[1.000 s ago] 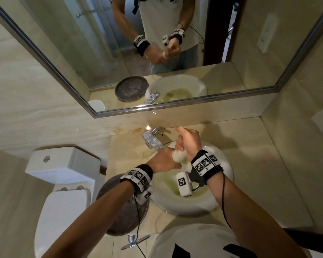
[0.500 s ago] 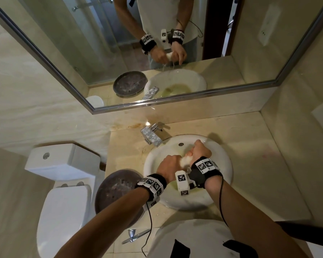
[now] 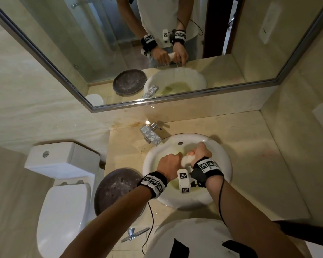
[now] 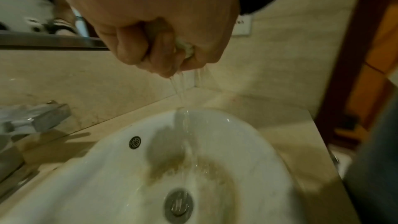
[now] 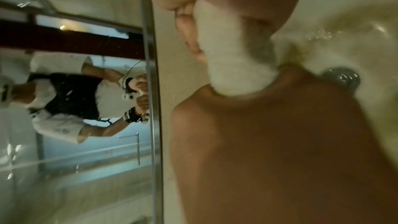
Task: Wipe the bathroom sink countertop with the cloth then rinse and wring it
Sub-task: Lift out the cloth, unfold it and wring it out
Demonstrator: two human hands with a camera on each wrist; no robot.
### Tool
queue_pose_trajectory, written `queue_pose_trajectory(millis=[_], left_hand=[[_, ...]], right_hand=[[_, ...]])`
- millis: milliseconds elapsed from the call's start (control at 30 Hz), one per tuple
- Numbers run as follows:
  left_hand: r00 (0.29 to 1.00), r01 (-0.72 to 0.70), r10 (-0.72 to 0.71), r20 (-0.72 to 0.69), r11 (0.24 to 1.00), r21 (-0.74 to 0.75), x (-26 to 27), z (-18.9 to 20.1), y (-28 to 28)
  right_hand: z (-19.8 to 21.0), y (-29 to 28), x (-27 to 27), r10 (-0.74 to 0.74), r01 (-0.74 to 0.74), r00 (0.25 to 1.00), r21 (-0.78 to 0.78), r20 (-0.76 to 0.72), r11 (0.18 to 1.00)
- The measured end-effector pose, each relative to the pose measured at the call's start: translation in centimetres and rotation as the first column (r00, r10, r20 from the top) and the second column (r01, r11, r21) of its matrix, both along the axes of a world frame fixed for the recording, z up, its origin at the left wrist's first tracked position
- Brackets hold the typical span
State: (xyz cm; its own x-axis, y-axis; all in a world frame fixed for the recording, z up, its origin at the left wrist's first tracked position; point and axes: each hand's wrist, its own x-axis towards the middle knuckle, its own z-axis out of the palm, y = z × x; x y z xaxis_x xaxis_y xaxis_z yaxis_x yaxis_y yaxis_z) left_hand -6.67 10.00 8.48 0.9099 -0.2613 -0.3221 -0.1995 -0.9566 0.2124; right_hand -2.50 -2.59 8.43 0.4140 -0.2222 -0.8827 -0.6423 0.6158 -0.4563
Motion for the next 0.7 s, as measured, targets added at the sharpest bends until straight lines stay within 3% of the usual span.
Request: queue_pose_trajectory(millis=[100, 200, 267, 367, 467, 567, 700], left_hand=[[0.997, -0.08, 0.079, -0.027, 0.996, -0.039, 0.6, 0.3, 0.2], [0.988, -0.153, 0.151, -0.024, 0.983, -0.103, 0.8, 0.5, 1.4], [0.981, -0.195, 0.196, -0.003, 0.972, -0.131, 0.7, 0.5, 2.6], [0.973, -0.224, 0.228, 0.026, 0.969, -0.107, 0.2, 0.3, 4.5], [0.951, -0.31, 0.307, -0.044, 0.948, -0.08, -0.9, -0.4, 7.1], [0.896, -0.436, 0.425, -0.129, 0.897, -0.069, -2.5, -1.5, 9.9], [0.788, -0.596, 0.564, -0.246, 0.798, -0.082, -5.5, -4.7, 14.5]], right_hand=[[0.3, 0.5, 1.2, 0.102, -0.1, 0.987, -0.021, 0.126, 0.995], [0.3, 0.5, 2.1, 0.309, -0.31, 0.925, -0.03, 0.223, 0.95], [-0.4, 0.3, 2.7, 0.521, -0.501, 0.83, -0.143, 0.198, 0.853], [-2.7, -0.2, 2.3, 0.752, -0.717, 0.659, -0.301, 0.002, 0.629], [-5.2, -0.4, 1.5, 0.799, -0.789, 0.578, -0.364, -0.166, 0.495], [-5.7, -0.3, 1.2, 0.828, -0.814, 0.516, -0.426, -0.219, 0.395], [-5.4, 1.0, 1.4, 0.841, -0.767, 0.516, -0.525, -0.163, 0.368]])
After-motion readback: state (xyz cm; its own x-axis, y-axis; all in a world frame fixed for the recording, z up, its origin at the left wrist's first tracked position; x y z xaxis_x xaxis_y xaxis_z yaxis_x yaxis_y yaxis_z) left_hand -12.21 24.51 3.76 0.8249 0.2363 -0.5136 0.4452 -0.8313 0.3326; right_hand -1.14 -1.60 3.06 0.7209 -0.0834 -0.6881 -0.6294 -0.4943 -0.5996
